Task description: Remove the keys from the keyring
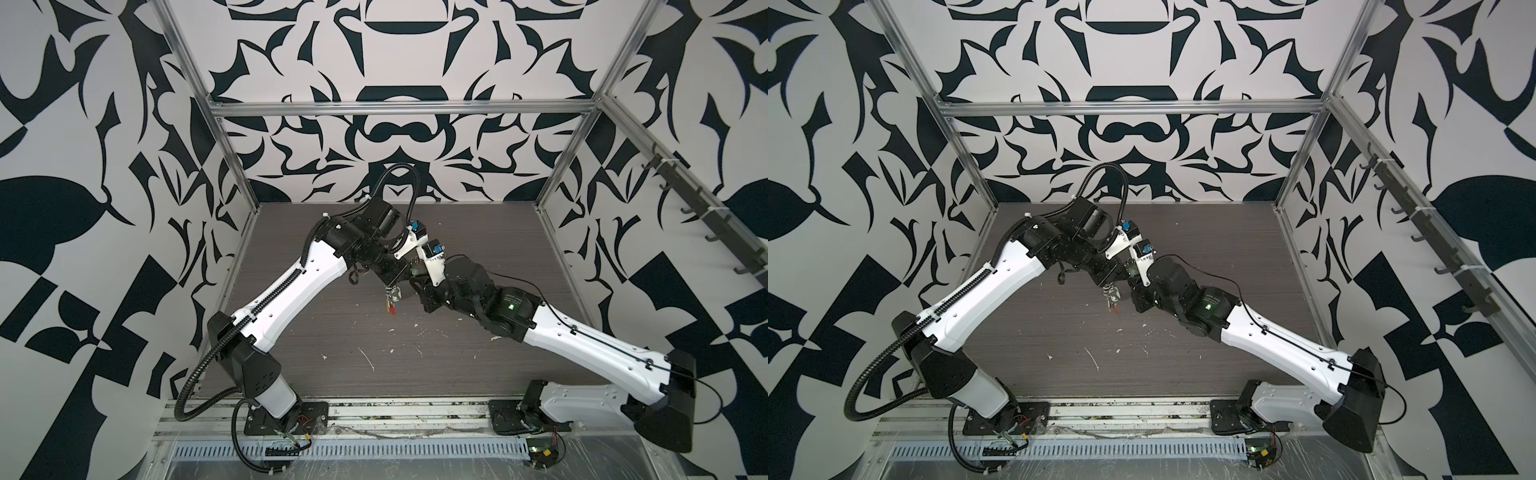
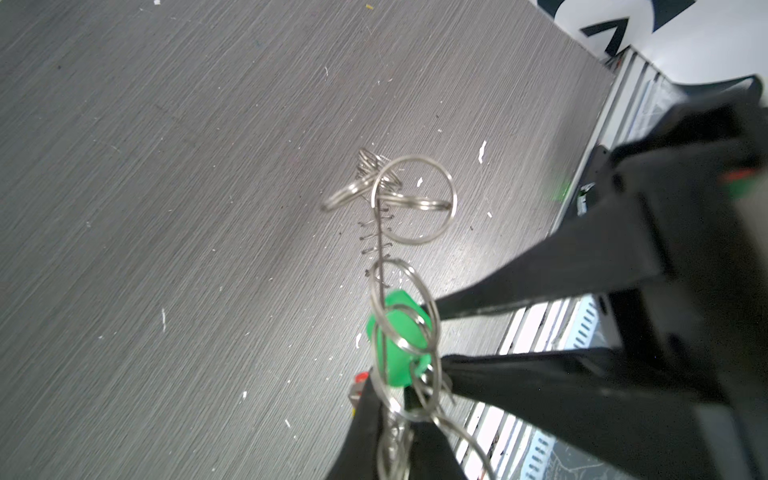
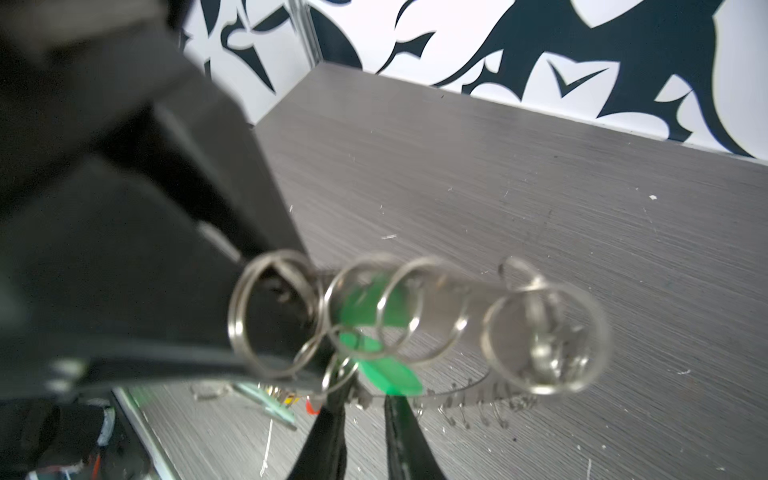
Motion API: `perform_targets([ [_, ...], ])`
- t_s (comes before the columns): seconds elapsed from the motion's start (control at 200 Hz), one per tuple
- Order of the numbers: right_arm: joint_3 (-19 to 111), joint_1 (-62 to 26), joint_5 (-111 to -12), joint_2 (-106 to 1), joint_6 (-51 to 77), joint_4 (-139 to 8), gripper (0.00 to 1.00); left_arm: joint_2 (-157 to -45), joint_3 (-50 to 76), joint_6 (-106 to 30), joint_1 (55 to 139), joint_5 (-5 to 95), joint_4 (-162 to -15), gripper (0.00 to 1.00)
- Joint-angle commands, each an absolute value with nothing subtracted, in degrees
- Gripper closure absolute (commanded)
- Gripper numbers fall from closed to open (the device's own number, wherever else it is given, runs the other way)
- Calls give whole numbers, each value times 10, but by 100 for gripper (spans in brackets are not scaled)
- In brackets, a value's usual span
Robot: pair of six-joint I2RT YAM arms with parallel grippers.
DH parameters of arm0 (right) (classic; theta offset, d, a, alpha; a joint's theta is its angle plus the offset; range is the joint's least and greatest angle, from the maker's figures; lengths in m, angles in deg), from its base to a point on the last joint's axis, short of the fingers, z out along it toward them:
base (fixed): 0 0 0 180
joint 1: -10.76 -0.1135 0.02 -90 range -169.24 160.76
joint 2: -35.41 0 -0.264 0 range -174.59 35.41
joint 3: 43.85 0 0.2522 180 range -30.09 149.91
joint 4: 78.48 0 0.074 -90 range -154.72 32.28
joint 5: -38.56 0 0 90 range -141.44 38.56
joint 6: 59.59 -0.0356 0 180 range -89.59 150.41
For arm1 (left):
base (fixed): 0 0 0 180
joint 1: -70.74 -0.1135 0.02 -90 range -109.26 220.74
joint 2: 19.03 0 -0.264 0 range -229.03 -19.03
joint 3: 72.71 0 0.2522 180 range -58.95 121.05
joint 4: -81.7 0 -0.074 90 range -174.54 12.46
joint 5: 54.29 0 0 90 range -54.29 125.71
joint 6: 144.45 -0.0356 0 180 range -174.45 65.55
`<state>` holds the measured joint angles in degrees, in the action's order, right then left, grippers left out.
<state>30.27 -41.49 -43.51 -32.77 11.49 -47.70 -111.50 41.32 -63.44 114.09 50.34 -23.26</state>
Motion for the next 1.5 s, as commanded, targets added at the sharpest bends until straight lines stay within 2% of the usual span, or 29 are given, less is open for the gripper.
perform_targets([
  [0.0,341,-414,-409,-319,108,-484,68,-1121,424,-639,1147,478,-216,100],
  [0.165,341,-414,-415,-314,93,-464,65,-1125,446,-644,1145,477,-207,100],
  [0.295,311,-414,-432,-276,86,-495,73,-1129,460,-645,1145,476,-201,100],
  [0.53,304,-413,-461,-265,85,-511,78,-1136,476,-642,1144,491,-186,100],
  [0.68,311,-414,-481,-275,87,-524,76,-1136,477,-641,1144,499,-184,100],
  [1.075,297,-413,-448,-276,97,-540,74,-1135,481,-643,1144,531,-170,100],
  [1.315,292,-413,-450,-273,97,-555,75,-1135,481,-642,1144,544,-167,100],
  [1.425,289,-413,-432,-264,99,-557,79,-1134,481,-642,1144,545,-168,100],
  [1.495,287,-413,-427,-255,99,-559,76,-1134,480,-644,1144,542,-168,100],
])
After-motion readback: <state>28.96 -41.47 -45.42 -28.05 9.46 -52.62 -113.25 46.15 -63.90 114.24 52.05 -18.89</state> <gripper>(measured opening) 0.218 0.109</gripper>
